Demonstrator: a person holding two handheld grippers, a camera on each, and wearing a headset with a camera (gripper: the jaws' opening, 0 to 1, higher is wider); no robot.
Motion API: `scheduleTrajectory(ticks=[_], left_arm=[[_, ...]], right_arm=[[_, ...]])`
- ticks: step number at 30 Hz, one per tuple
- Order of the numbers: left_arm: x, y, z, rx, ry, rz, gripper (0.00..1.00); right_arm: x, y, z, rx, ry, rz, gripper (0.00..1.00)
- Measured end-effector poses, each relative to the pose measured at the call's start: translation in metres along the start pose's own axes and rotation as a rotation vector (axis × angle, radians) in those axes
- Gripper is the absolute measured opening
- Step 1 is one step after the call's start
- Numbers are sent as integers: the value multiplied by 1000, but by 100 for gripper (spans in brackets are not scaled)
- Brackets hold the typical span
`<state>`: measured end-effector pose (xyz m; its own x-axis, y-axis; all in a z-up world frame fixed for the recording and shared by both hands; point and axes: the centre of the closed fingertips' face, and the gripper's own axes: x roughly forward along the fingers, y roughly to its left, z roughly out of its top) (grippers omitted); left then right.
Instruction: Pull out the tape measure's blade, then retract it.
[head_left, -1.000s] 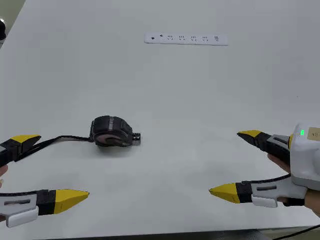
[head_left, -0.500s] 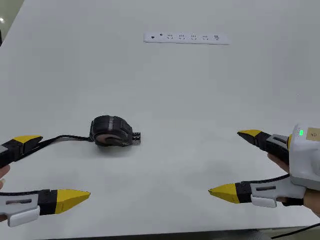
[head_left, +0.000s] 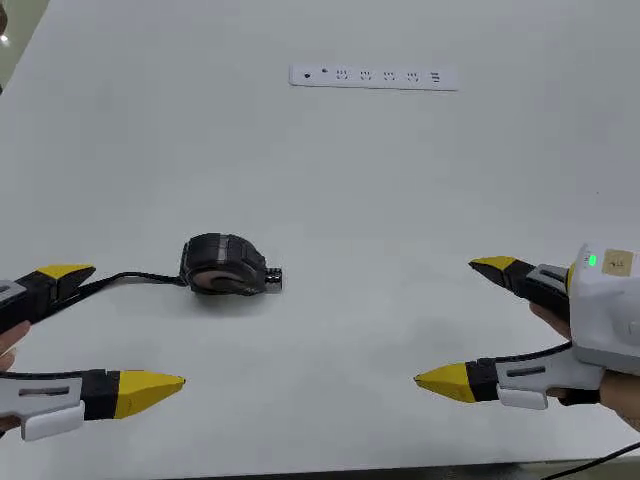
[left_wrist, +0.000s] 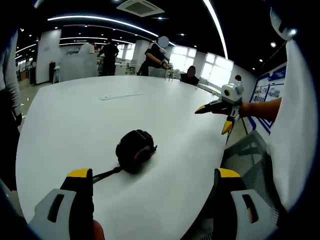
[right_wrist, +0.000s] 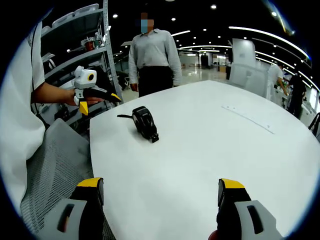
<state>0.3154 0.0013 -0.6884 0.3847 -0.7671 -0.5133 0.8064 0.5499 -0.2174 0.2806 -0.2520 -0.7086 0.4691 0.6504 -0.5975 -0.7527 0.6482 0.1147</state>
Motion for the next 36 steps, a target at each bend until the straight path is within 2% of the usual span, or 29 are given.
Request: scheduleTrajectory(ticks=[14,21,29,36], left_arm=[[30,5,10,99,58,-84,96],[46,7,13,144,89,-124,89],[63,20,8,190,141,-150,81],[73,33,1,226,188,-160,70]], right_arm=[[23,-5,6,-43,15,53,94],[40,-5,9,-74,29,96,93],[55,-6,15,-96,37,132,91],[65,-8,18,-108,41,155,90]])
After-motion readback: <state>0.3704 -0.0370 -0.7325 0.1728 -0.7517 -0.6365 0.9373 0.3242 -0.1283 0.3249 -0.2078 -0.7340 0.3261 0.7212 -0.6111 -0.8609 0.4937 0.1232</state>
